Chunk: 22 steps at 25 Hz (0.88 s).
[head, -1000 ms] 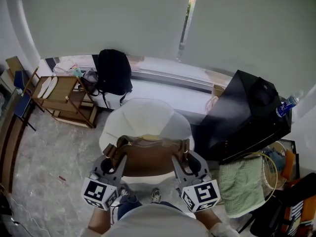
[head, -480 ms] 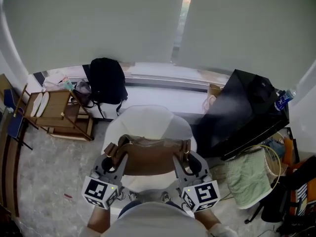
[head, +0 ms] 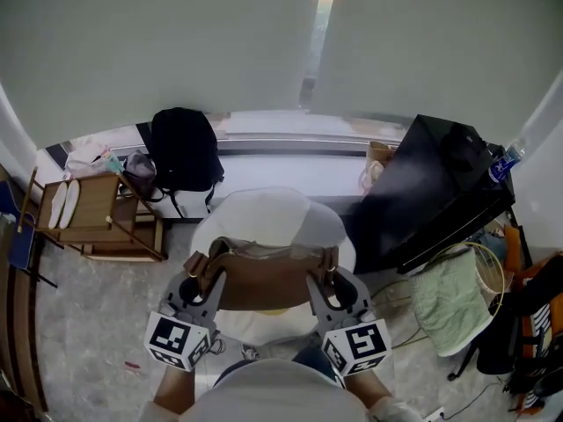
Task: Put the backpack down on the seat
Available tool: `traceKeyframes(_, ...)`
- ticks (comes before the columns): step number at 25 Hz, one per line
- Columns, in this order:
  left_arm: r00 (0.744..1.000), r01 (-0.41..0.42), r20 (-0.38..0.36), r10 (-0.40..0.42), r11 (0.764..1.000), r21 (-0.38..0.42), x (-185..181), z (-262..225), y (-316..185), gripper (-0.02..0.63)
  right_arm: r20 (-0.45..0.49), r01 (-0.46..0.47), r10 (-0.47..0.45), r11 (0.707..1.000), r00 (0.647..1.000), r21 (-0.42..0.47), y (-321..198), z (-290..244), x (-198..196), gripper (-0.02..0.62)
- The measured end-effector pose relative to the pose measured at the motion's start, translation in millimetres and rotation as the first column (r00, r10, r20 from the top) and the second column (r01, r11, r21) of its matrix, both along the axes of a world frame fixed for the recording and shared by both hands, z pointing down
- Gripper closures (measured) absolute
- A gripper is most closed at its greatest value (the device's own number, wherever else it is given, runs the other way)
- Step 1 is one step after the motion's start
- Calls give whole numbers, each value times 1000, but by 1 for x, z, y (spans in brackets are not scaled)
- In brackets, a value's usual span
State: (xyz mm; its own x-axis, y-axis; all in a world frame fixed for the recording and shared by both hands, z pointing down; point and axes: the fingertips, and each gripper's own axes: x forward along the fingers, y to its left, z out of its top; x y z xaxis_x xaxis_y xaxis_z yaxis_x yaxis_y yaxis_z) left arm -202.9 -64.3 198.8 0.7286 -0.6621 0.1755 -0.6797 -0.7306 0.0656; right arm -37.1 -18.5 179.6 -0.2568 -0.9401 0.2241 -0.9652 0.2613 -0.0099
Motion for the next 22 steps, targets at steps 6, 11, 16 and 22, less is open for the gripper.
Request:
traceKeyframes(6, 999, 52, -4, -52, 999, -6, 24, 1, -7, 511, 9, 46, -47, 998, 999, 45, -19, -2, 27, 437)
traceKeyframes(11, 994, 111, -3, -111, 994, -15, 47, 3, -14, 511, 14, 99, -99, 994, 995, 40, -35, -2, 53, 437)
traceKeyframes(16, 990, 140, -4, -140, 990, -33, 68, 8, -19, 511, 15, 123, -124, 992, 992, 31, -46, 3, 75, 437)
traceKeyframes(22, 990, 140, 0, -141, 989, -51, 79, 21, -26, 511, 16, 124, -124, 992, 992, 7, -54, 16, 85, 437)
